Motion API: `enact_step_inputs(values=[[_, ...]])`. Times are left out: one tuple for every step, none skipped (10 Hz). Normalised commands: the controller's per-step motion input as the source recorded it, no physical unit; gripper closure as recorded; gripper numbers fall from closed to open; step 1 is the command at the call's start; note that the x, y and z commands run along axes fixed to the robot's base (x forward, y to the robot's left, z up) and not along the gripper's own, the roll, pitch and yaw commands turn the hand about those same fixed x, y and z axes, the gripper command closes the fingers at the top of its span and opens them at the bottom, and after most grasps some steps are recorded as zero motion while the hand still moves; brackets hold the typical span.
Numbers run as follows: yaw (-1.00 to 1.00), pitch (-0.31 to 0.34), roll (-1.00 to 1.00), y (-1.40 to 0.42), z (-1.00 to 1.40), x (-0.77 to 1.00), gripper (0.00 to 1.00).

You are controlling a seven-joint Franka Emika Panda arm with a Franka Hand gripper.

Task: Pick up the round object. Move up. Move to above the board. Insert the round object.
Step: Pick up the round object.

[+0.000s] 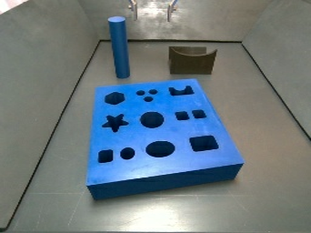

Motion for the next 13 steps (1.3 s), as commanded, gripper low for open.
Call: enact_step_inputs(values=[[0.00,0.000,0.01,0.00,0.00,0.00,0.00],[0.00,0.000,0.00,0.01,0.02,0.00,0.00],[0.00,0.000,0.00,0.00,0.05,0.00,0.00],[0.00,0.000,0.00,-0.03,0.00,0.00,0.00],[0.00,0.000,0.00,-0.03,0.00,0.00,0.00],[0.00,0.000,0.00,-0.04,0.00,0.00,0.00],[0.00,0.000,0.00,-0.03,0.00,0.00,0.00],[0.00,0.000,0.00,-0.02,0.00,0.00,0.00],[0.00,0.000,0.00,0.00,0.00,-0.03,0.00],[-0.06,0.000,0.00,0.00,-0.02,0.00,0.00],[-0.13,0.260,0.44,0.00,0.98,-0.19,0.00],[-0.12,0.029,0.37,0.00,1.00,-0.23,0.00],[-0.05,0.000,0.35,0.00,1.00,-0.39,0.00]])
